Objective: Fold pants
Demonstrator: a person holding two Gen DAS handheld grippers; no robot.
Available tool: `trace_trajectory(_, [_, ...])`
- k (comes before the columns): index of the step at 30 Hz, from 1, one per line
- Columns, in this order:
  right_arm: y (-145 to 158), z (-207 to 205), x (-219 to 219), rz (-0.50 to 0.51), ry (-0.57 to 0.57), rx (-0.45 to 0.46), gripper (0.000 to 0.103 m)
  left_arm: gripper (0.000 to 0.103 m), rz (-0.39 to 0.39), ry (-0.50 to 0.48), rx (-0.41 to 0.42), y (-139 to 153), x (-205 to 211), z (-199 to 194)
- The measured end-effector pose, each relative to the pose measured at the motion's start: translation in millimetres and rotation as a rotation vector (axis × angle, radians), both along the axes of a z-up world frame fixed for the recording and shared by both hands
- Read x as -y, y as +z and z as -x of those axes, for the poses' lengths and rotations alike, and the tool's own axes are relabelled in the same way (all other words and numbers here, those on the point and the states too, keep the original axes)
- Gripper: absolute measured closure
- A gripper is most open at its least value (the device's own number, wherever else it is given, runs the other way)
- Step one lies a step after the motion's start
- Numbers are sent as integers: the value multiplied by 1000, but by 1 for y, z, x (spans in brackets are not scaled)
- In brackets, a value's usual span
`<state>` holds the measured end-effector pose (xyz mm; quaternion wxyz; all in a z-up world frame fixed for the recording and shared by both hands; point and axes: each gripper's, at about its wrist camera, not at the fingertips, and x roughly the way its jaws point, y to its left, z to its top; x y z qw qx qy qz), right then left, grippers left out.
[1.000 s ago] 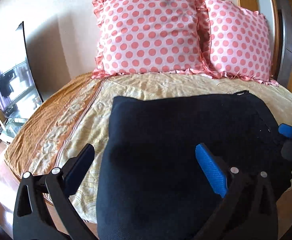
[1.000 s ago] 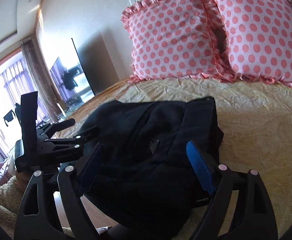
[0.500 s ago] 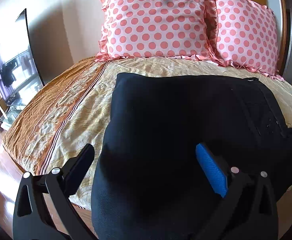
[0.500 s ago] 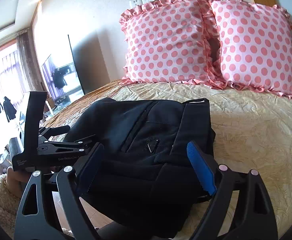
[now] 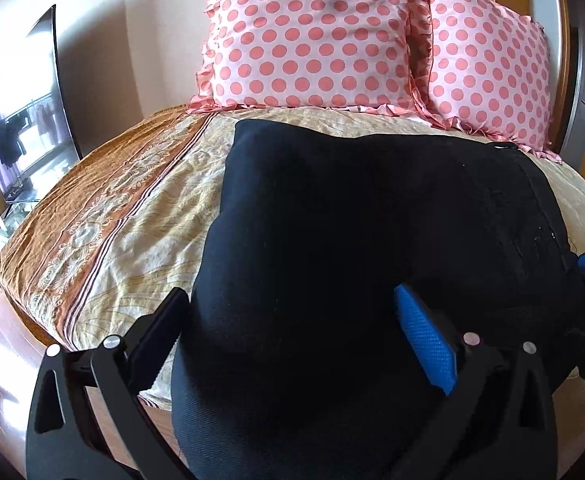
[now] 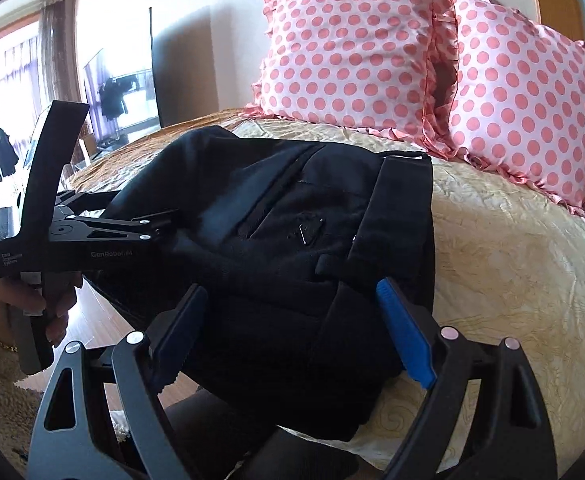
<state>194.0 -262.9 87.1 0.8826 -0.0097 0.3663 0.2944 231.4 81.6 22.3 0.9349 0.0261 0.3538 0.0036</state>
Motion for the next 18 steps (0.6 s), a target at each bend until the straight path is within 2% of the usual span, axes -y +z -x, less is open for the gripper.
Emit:
trace_trajectory(3, [14,-10,32,-126,-73,-39,16,2,42,-18,23,12,-15,9])
trace_trajectory(5, [9,-30,62,-225,-150,-158,16,2,46,19,63,22,-30,13])
trace_trajectory(7, [-5,-47,78,-279,-201,-286,16,2,44,69,82,30,-47,11])
trace_trajectory(9, [-17,-55,81,-306,-209,-372,25,2,46,106,80,32,-59,8])
trace_trajectory(12, [-35,-62,75,-399,-161,-502,33,2,60,115,58,28,-67,6])
trace_trajectory(16, [-32,-61,71,-368,-167,-475,39,2,65,106,55,26,-67,7])
trace_trajectory(17, [-26,-58,69,-350,-163,-444,44,2,61,102,56,26,-66,6])
trace_trajectory(18, [-21,-54,68,-339,-154,-412,54,2,57,100,58,27,-66,8])
